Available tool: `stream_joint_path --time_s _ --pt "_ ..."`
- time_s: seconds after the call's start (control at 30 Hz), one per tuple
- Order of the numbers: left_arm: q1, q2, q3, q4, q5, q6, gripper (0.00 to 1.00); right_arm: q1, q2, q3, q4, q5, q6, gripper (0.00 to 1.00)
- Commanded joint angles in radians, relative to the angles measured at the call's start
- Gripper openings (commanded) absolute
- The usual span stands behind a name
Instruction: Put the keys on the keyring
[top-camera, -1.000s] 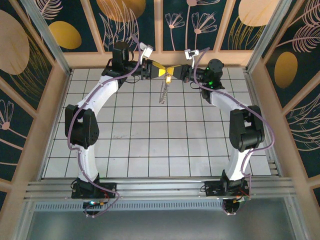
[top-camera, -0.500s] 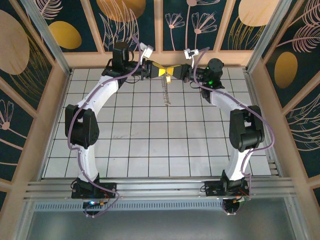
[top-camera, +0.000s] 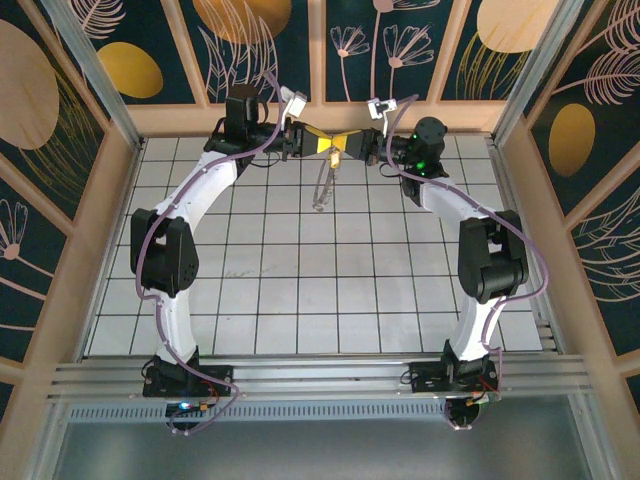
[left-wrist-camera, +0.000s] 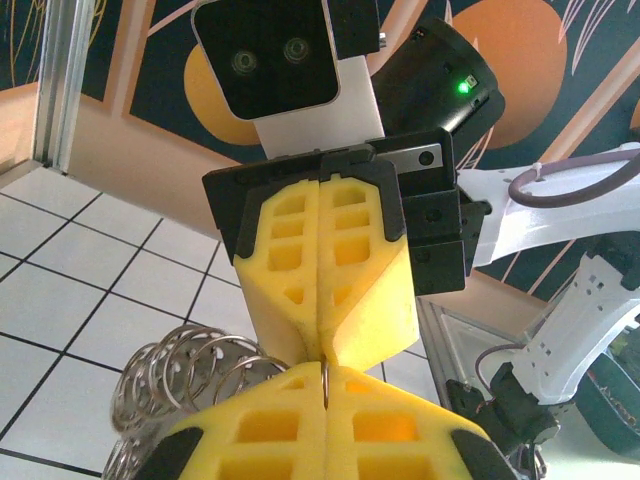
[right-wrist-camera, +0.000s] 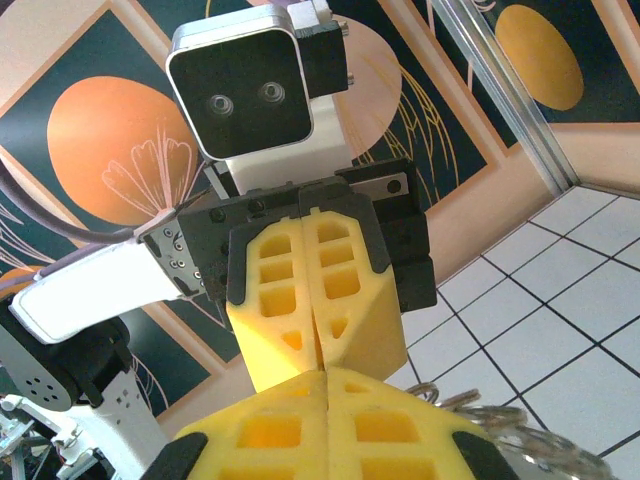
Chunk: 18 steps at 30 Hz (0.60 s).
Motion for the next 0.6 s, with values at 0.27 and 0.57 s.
stream_joint_path --time_s 0.27,0.57 --pt "-0.030 -0.018 0.010 0.047 0.056 0.008 0.00 -0.080 -0.125 -0.069 -0.020 0.036 -0.071 0.43" --pt "-0.030 -0.038 0.013 0.061 0.079 -0.003 0.00 -0.081 -0.182 -0.186 -0.113 0.039 -0.235 0.48"
